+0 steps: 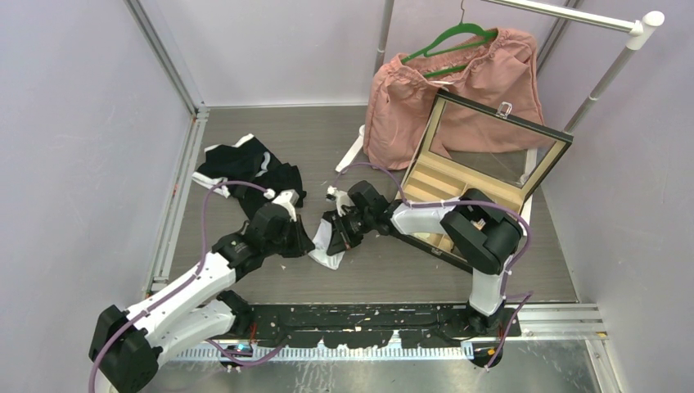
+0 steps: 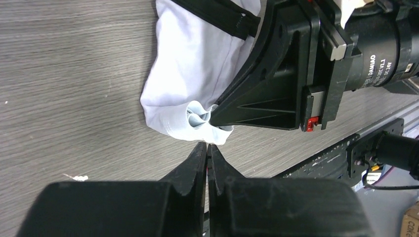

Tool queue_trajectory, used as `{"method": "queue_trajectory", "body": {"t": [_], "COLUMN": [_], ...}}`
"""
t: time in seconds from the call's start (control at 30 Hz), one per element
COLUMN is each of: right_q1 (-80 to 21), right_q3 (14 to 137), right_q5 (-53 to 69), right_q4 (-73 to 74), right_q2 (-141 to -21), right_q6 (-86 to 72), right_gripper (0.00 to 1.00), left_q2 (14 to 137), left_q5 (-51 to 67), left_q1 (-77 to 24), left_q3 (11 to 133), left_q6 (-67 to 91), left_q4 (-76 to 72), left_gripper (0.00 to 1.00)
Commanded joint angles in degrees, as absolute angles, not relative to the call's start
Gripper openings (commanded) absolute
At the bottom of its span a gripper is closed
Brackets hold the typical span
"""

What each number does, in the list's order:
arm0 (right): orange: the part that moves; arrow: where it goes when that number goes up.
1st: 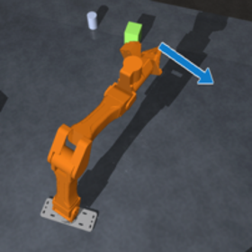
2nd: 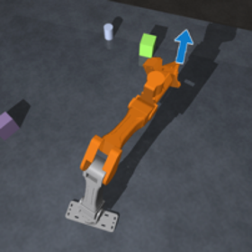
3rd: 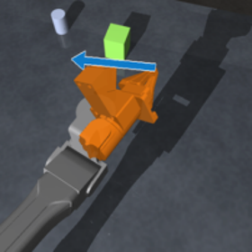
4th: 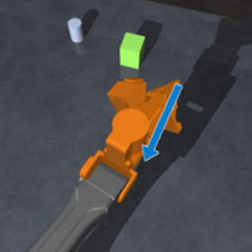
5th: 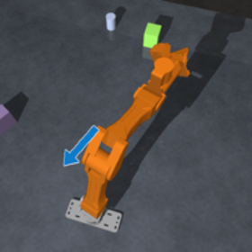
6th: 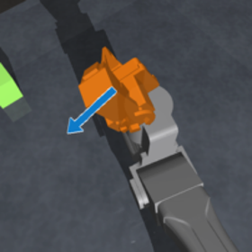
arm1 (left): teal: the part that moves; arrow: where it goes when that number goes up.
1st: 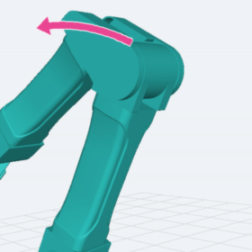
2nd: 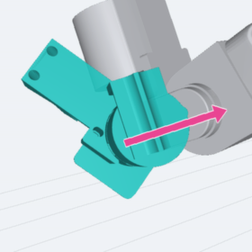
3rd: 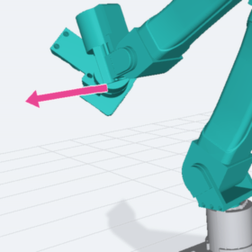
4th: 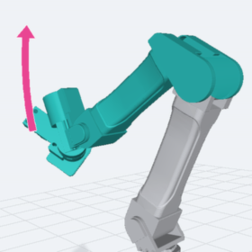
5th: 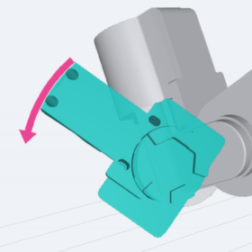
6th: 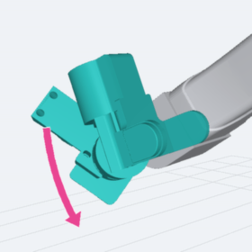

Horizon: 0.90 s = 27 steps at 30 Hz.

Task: Roll the underwear
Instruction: Roll the underwear to the center of the board.

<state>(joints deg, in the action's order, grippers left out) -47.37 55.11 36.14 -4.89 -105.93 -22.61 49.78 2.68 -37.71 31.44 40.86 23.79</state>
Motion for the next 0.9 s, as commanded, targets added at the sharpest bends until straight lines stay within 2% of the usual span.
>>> {"method": "queue_trajectory", "body": {"t": [0.0, 0.1, 0.87], "right_q1": [-47.06, -46.78, -45.7], "right_q3": [57.15, 57.39, 57.63], "right_q5": [33.86, 33.32, 33.46], "right_q4": [-3.55, -3.04, -2.29], "right_q2": [-107.3, -107.92, -108.78], "right_q6": [-22.52, -22.67, -23.29], "right_gripper": [0.03, 0.03, 0.05], "left_q2": [51.15, 51.9, 64.25], "left_q5": [6.77, 7.63, 7.91], "left_q1": [-37.55, -37.62, -37.79], "left_q3": [30.91, 30.44, 30.76], "left_q6": [39.08, 38.82, 38.41], "left_q4": [18.9, 17.67, 9.2], "left_gripper": [0.03, 0.01, 0.01]}}
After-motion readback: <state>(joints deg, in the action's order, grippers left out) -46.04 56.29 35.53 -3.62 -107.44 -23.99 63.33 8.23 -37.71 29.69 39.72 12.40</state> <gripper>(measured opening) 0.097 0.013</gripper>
